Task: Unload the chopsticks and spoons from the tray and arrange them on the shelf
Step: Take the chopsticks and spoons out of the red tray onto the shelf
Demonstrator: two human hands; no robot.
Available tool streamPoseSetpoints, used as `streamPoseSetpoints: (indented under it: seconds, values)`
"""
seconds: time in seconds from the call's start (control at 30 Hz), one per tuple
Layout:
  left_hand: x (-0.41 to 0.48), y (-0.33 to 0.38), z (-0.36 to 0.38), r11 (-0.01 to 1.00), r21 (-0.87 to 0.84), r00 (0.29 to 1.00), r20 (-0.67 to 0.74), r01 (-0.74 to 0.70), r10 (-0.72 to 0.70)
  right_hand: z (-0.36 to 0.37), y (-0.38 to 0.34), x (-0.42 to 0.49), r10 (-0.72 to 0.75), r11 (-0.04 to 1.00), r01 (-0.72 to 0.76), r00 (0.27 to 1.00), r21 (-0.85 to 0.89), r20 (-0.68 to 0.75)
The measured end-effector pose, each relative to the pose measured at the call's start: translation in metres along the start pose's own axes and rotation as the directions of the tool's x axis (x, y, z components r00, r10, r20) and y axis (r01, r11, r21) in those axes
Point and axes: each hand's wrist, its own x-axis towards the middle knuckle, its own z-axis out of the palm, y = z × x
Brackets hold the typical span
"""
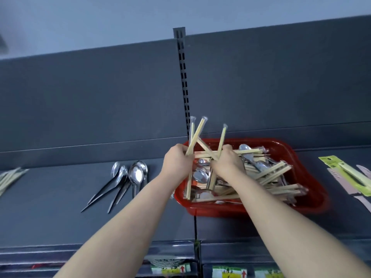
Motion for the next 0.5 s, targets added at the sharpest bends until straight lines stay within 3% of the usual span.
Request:
streamPoseSetpoints:
  seconds: [0.07,0.17,0.33,0.5]
  values:
    - [0.001,0.002,-0.003,0.989,-0.147,0.995,-0.090,0.021,-0.035,-0.010,-0.007,0.002,-0.096,0.993,0.100,0.993,0.060,-0.065]
    - [0.001,0.008,-0.014,0.936,-0.347,0.989,-0.113,0.051,-0.095,-0.024,-0.025,-0.002,-0.212,0.971,0.223,0.970,0.086,-0.121]
    - [-0.006,-0.010,-0.044,0.924,-0.375,0.984,-0.129,0.068,-0.125,-0.009,-0.061,-0.023,-0.354,0.928,0.355,0.935,0.113,-0.024]
    - [-0.022,-0.069,-0.101,0.880,-0.447,0.952,-0.165,0.163,-0.260,0.036,-0.114,-0.058,-0.477,0.873,0.465,0.877,0.149,0.062]
